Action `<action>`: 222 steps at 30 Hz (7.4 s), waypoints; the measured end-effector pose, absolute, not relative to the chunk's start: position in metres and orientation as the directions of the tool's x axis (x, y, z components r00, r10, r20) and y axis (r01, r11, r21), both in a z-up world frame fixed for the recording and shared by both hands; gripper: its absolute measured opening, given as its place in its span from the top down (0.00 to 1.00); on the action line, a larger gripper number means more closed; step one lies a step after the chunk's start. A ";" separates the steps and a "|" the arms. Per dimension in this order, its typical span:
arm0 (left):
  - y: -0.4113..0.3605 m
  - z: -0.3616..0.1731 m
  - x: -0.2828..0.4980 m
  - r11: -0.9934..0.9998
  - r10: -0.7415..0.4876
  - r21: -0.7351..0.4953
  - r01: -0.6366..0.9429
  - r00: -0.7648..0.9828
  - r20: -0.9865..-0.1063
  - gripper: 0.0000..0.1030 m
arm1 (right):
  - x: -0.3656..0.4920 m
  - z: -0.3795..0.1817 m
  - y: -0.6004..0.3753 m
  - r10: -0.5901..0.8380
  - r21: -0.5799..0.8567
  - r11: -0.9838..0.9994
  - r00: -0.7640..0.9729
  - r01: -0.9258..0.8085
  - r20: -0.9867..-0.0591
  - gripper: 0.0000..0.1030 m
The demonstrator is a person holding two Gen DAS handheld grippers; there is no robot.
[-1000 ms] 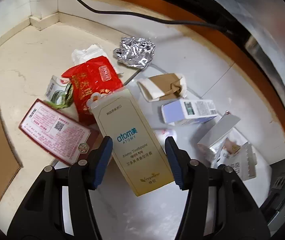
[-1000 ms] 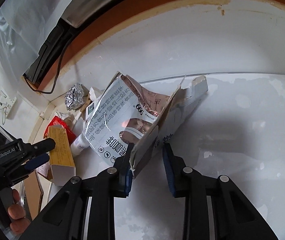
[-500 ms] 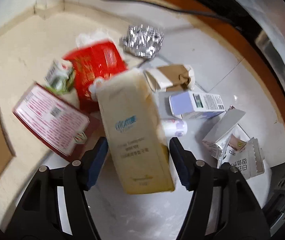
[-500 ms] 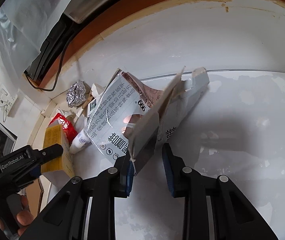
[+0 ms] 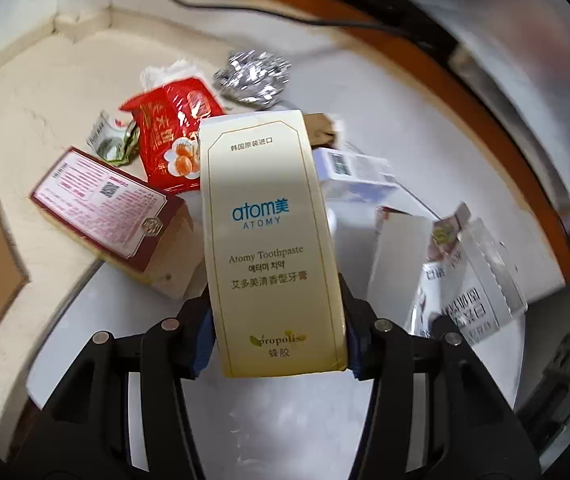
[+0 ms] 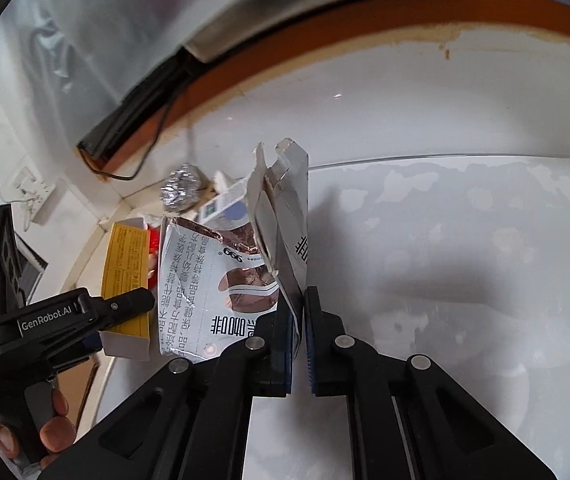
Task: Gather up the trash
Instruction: 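Carry the toothpaste box and packet down to the floor bin and open both tools, then raise both tools back over the counter, then grasp the red-bordered medicine box with the right tool, then lift the medicine box with the right tool while the left tool grasps the white bottle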
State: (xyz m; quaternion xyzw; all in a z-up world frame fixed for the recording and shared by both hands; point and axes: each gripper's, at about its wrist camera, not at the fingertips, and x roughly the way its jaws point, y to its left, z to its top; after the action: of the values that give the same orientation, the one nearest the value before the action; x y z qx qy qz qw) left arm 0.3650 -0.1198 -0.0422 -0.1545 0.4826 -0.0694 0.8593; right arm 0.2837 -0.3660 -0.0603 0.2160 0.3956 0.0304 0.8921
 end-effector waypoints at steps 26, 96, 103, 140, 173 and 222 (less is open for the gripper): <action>-0.024 -0.036 0.074 0.958 -0.282 -0.162 0.237 0.676 -0.681 0.54 | 0.010 -0.014 -0.215 0.116 0.206 0.979 0.811 0.006 -0.573 0.95; -0.010 -0.335 0.129 0.964 -0.108 -0.061 0.260 0.173 -0.979 0.24 | 0.073 -0.361 -0.148 0.250 0.233 0.965 0.155 -0.122 -0.956 0.65; -0.009 -0.270 0.101 0.955 -0.198 -0.129 0.266 0.253 -0.947 0.24 | 0.045 -0.310 -0.170 0.247 0.229 0.967 0.202 -0.109 -0.948 0.65; 0.004 0.008 0.249 0.870 -0.205 0.156 0.468 0.630 -0.749 0.27 | 0.175 0.052 -0.209 0.271 0.259 0.959 0.617 -0.112 -0.739 0.59; 0.074 -0.023 0.380 0.993 -0.117 -0.085 0.082 0.575 -0.810 0.27 | 0.401 -0.076 -0.115 0.524 0.344 0.811 0.324 -0.473 -0.788 0.21; -0.162 -0.062 0.392 0.801 -0.316 0.092 0.591 0.549 -0.774 0.27 | 0.281 -0.040 -0.334 0.127 0.169 0.986 0.683 -0.006 -0.720 0.31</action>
State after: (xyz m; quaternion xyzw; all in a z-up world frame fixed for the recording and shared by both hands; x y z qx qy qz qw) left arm 0.3924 -0.1622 -0.0625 0.1740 0.3954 -0.2630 0.8626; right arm 0.2814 -0.3345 -0.0398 0.0765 0.3966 0.0365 0.9141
